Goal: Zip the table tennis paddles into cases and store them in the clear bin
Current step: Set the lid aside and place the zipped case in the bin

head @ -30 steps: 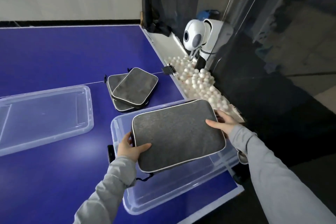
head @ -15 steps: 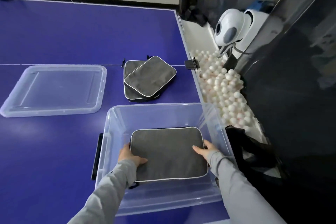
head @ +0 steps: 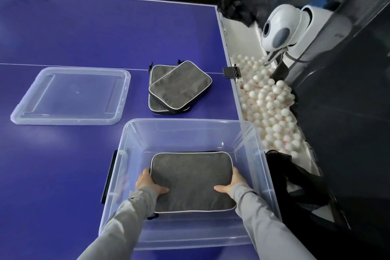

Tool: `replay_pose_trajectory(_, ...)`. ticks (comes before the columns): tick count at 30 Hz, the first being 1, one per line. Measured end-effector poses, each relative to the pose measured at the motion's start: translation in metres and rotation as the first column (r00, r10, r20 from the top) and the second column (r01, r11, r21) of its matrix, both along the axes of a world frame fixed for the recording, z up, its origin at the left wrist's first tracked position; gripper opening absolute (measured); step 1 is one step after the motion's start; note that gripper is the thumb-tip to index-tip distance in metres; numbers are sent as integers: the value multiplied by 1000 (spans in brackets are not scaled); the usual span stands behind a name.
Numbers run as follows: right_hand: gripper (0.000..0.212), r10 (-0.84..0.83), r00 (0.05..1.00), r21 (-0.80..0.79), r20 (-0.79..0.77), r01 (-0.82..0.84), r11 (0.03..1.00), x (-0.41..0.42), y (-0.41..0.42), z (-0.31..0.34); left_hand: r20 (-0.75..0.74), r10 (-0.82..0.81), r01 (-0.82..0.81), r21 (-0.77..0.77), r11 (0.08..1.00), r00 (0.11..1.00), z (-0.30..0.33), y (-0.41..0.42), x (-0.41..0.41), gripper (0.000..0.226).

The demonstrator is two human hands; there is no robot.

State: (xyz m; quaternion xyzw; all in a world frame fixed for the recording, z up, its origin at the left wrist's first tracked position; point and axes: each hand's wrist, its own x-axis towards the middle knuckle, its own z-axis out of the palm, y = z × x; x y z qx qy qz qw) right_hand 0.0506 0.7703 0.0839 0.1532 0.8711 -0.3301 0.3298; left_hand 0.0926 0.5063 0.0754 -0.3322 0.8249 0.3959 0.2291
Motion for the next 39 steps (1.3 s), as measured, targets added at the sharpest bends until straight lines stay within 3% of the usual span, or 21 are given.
replay_pose_trajectory(4,104,83,997,128,7,-83,988,0,-3,1,4,-50,50,-43,998,999,0,0,1,94)
replay_pose_trajectory(10,105,128,990,160,-62,-117,980,4,-4,3,-18,-105,103,-77,992,994,3,1,5,100)
replay_pose_trajectory(13,102,167,969,198,-183,-130,972,7,-7,10,-52,-202,189,-185,964,978,11,4,7,102)
replay_pose_trajectory(18,73,270,829,224,-490,-180,958,4,-29,36,-122,-434,338,-456,823,892,40,9,-1,82)
replay_pose_trajectory(23,58,388,692,231,-608,-313,921,-3,-77,66,-295,-434,224,-545,808,851,80,-5,1,75)
replay_pose_trajectory(27,58,427,614,150,-664,-450,880,2,-132,83,-479,-304,47,-477,878,824,114,-35,24,70)
replay_pose_trajectory(30,58,475,564,138,-676,-536,833,12,-177,94,-530,-183,-88,-446,891,828,128,-66,52,66)
replay_pose_trajectory(39,56,736,216,317,-641,-799,510,119,-337,97,-284,172,-296,-485,823,943,94,-189,233,70)
